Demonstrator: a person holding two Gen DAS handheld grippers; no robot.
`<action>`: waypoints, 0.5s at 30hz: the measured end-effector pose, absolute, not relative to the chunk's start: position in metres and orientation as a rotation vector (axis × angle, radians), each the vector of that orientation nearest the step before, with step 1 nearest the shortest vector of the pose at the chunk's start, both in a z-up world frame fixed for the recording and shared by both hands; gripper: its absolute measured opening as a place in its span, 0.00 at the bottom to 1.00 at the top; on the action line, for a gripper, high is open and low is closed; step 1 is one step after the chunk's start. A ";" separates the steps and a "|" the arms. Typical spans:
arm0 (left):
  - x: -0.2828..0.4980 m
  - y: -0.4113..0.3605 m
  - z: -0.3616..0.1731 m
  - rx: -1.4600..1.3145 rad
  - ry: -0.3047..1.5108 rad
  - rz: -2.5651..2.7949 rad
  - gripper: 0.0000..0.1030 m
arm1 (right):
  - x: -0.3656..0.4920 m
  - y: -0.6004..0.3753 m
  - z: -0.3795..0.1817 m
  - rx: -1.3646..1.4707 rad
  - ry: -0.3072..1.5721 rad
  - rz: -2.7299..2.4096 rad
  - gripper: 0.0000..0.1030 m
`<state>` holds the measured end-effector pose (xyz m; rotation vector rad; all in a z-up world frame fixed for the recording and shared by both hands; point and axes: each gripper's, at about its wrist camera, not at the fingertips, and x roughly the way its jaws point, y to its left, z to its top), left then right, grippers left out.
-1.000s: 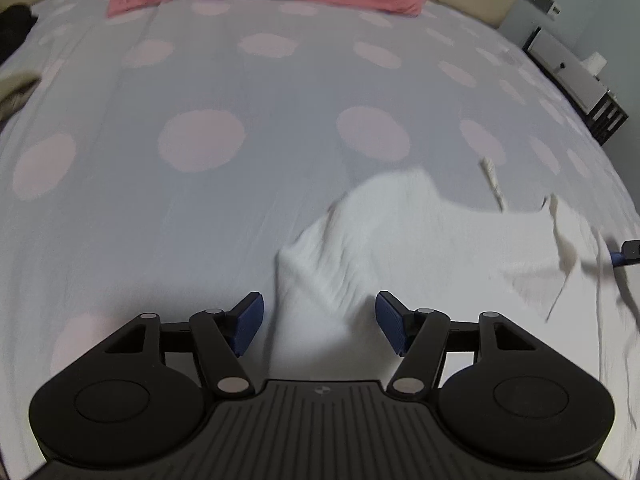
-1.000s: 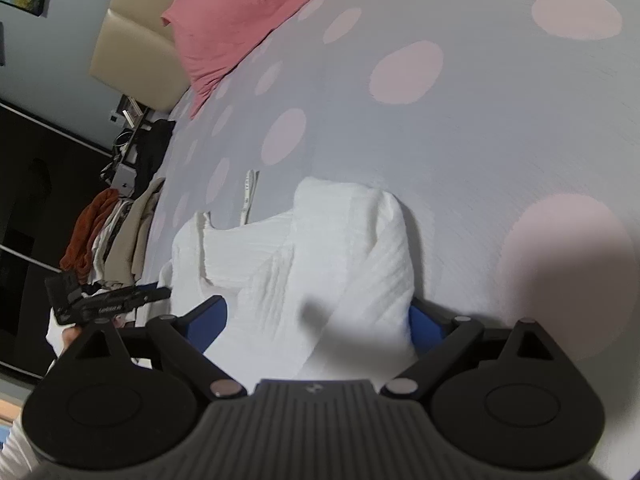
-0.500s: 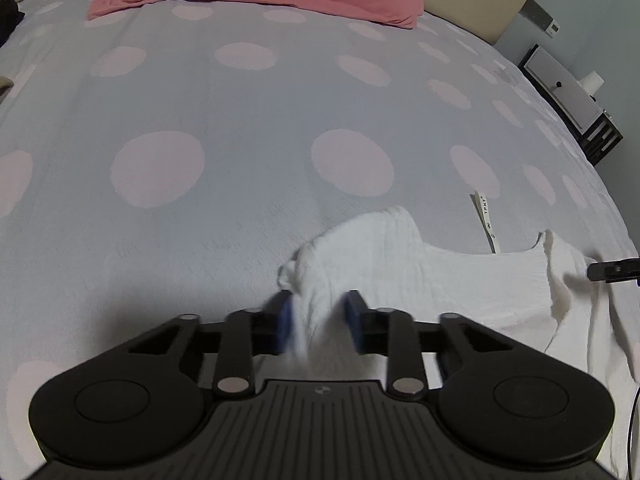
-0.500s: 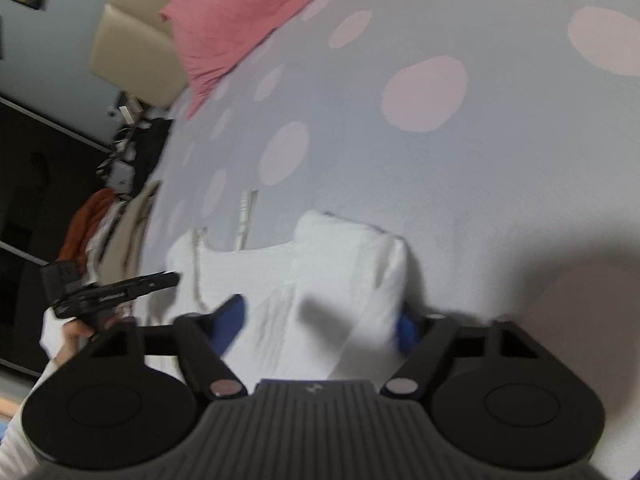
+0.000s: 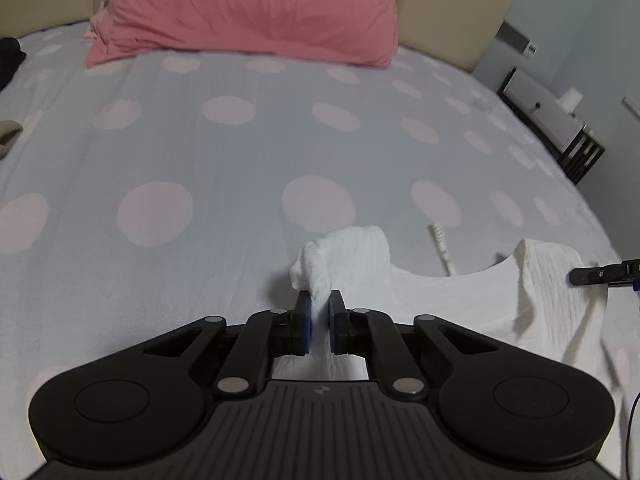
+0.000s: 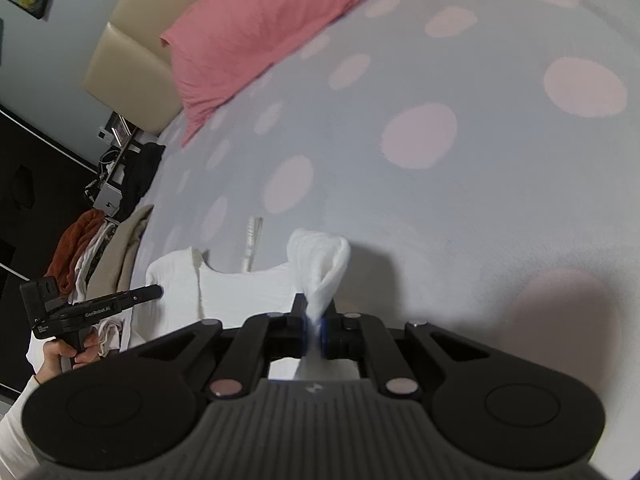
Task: Fold clothes
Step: 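Grasp the garment end with the left gripper while the right grasps beside it, then lift the held end and fold it over the garment body with both grippers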
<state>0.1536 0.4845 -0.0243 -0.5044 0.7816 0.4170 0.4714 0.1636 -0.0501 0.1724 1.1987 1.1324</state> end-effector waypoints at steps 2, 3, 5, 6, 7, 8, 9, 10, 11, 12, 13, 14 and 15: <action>0.145 0.478 -0.013 -0.506 0.744 0.402 0.06 | 0.465 0.160 -0.039 0.198 1.179 1.145 0.07; 0.140 0.474 -0.007 -0.506 0.724 0.393 0.06 | 0.461 0.157 -0.034 0.218 1.167 1.153 0.07; 0.128 0.466 0.005 -0.521 0.667 0.364 0.06 | 0.452 0.151 -0.022 0.256 1.140 1.168 0.07; 0.121 0.461 0.012 -0.534 0.635 0.344 0.06 | 0.447 0.147 -0.015 0.276 1.126 1.177 0.07; 0.114 0.455 0.018 -0.532 0.613 0.330 0.06 | 0.441 0.144 -0.010 0.297 1.112 1.187 0.07; 0.106 0.448 0.024 -0.523 0.597 0.322 0.06 | 0.434 0.137 -0.004 0.318 1.100 1.198 0.07; 0.099 0.443 0.029 -0.518 0.586 0.312 0.06 | 0.426 0.130 0.001 0.341 1.087 1.210 0.07; 0.090 0.437 0.034 -0.521 0.573 0.299 0.06 | 0.418 0.122 0.007 0.363 1.075 1.221 0.07; 0.081 0.432 0.038 -0.524 0.560 0.286 0.06 | 0.410 0.115 0.012 0.385 1.062 1.233 0.07; 0.072 0.427 0.043 -0.527 0.547 0.273 0.06 | 0.402 0.107 0.018 0.407 1.049 1.244 0.07; 0.062 0.421 0.048 -0.525 0.532 0.265 0.06 | 0.394 0.100 0.023 0.430 1.036 1.255 0.07; 0.051 0.416 0.052 -0.522 0.517 0.257 0.06 | 0.387 0.092 0.029 0.452 1.023 1.266 0.07; 0.041 0.410 0.057 -0.519 0.505 0.249 0.06 | 0.379 0.085 0.034 0.474 1.009 1.277 0.07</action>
